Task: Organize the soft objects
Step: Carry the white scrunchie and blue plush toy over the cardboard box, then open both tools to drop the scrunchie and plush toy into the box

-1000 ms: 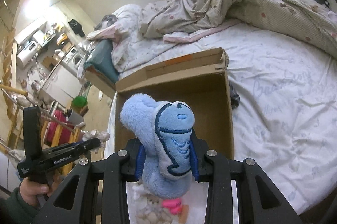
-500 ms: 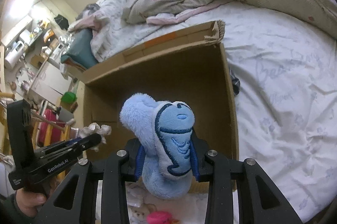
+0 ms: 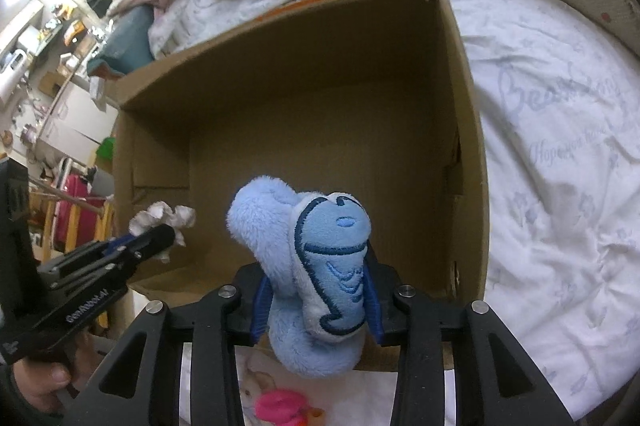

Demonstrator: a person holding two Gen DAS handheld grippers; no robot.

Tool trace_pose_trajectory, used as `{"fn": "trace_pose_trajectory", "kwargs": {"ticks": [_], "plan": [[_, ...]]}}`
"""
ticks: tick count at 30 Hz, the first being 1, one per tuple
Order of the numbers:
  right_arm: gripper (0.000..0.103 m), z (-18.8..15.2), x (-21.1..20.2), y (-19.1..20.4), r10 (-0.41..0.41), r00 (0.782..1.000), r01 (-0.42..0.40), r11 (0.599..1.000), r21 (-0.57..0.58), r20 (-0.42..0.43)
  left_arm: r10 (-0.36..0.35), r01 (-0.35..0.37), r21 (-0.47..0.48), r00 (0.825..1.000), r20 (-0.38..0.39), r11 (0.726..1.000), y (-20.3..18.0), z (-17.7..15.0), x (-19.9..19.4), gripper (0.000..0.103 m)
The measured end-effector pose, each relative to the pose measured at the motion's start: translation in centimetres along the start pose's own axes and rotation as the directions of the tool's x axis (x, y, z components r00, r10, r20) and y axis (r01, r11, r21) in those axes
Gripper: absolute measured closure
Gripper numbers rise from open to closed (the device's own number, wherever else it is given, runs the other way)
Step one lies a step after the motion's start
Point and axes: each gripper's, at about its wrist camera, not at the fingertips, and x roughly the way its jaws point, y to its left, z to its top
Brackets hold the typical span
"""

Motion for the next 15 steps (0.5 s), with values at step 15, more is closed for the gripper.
{"fn": "trace_pose_trajectory", "kwargs": {"ticks": [15], "plan": [[0.047,0.31,-0.02,-0.10,0.005,1.000,-0.005,1.000,0.022,0.016,-0.004,0.003,-0.013,1.000,-0.020,1.000,-0.02,0.02,0.32,0.091]]}}
